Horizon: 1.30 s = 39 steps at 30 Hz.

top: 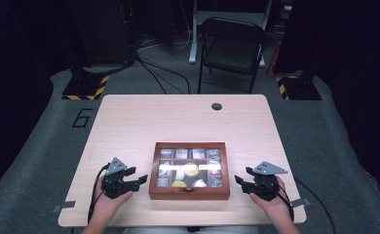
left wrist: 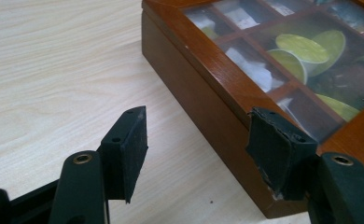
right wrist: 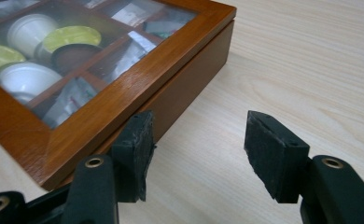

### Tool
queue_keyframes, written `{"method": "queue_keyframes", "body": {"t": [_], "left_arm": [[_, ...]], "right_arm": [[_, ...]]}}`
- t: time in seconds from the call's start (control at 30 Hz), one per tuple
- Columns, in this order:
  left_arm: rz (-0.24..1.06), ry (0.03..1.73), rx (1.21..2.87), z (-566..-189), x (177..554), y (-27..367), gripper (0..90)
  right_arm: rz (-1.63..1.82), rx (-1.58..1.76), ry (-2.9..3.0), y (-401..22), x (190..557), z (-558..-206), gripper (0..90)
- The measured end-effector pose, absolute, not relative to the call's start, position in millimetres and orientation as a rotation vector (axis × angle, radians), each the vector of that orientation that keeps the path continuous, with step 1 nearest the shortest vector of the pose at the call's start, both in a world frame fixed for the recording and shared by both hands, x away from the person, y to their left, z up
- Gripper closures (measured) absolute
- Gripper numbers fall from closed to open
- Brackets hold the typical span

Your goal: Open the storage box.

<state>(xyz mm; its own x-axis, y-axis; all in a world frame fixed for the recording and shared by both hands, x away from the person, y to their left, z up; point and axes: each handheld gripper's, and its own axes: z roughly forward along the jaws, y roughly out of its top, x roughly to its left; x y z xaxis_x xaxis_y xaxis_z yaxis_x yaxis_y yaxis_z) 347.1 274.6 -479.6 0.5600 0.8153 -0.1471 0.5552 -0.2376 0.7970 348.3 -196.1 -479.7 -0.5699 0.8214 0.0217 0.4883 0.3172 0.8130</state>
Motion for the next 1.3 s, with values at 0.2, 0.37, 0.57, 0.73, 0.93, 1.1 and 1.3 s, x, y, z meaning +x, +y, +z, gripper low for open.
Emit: {"method": "queue_keyframes", "body": {"t": [0.2, 0.37, 0.57, 0.73, 0.93, 1.1, 1.3], "left_arm": [[0.377, 1.081, 1.934, -477.1, 340.2, 271.7, 38.0], [0.373, 1.062, 1.939, -475.9, 334.4, 270.0, 39.1], [0.369, 1.041, 1.943, -473.8, 326.0, 267.5, 39.1], [0.364, 1.022, 1.956, -472.8, 319.8, 266.3, 39.1], [0.353, 1.009, 1.954, -472.5, 311.3, 262.5, 39.1], [0.35, 0.996, 1.963, -472.5, 307.8, 261.3, 39.1], [0.343, 0.993, 1.961, -472.8, 305.4, 259.1, 39.1]], "right_arm": [[1.163, 1.145, 2.2, -193.4, 339.9, -477.4, 41.9], [1.196, 1.15, 2.203, -191.6, 332.9, -475.3, 41.9], [1.208, 1.127, 2.214, -186.7, 323.8, -473.3, 41.9], [1.209, 1.112, 2.231, -184.0, 320.1, -473.3, 42.5], [1.212, 1.075, 2.265, -178.0, 310.7, -474.0, 42.9], [1.195, 1.04, 2.287, -171.9, 302.9, -473.9, 42.9], [1.189, 1.026, 2.298, -168.4, 301.0, -474.9, 42.8]]}}
